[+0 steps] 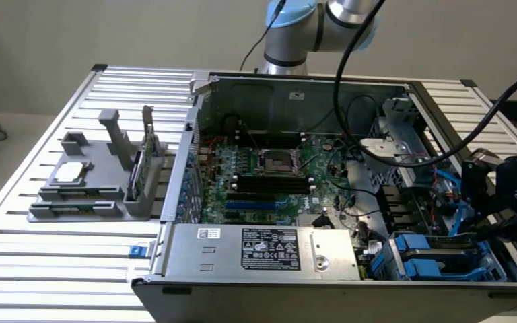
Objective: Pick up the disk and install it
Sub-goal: 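Insert the second disk wire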
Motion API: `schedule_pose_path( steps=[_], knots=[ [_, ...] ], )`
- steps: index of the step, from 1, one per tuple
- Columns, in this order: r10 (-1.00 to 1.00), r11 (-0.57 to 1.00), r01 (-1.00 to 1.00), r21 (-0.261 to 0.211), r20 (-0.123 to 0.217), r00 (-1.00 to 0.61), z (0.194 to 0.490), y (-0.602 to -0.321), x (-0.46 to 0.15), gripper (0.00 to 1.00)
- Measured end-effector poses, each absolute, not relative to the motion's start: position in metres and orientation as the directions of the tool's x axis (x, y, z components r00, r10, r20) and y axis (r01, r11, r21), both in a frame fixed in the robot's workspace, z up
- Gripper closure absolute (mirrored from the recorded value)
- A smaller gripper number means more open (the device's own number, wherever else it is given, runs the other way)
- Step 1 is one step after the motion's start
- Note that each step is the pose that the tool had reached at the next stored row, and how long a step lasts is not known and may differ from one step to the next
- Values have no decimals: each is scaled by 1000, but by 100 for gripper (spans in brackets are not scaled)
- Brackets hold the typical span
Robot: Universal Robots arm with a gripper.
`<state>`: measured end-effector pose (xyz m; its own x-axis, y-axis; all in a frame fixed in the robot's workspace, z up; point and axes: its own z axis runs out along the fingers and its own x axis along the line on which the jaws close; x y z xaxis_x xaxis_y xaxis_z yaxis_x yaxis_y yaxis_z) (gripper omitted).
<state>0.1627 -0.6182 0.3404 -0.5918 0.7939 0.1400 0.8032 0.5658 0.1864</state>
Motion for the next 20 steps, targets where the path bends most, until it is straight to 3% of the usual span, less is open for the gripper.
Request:
schedule_pose_path(
  steps=[20],
  knots=[
    [788, 574, 797, 187, 140, -600, 336, -615, 166, 73]
  ],
)
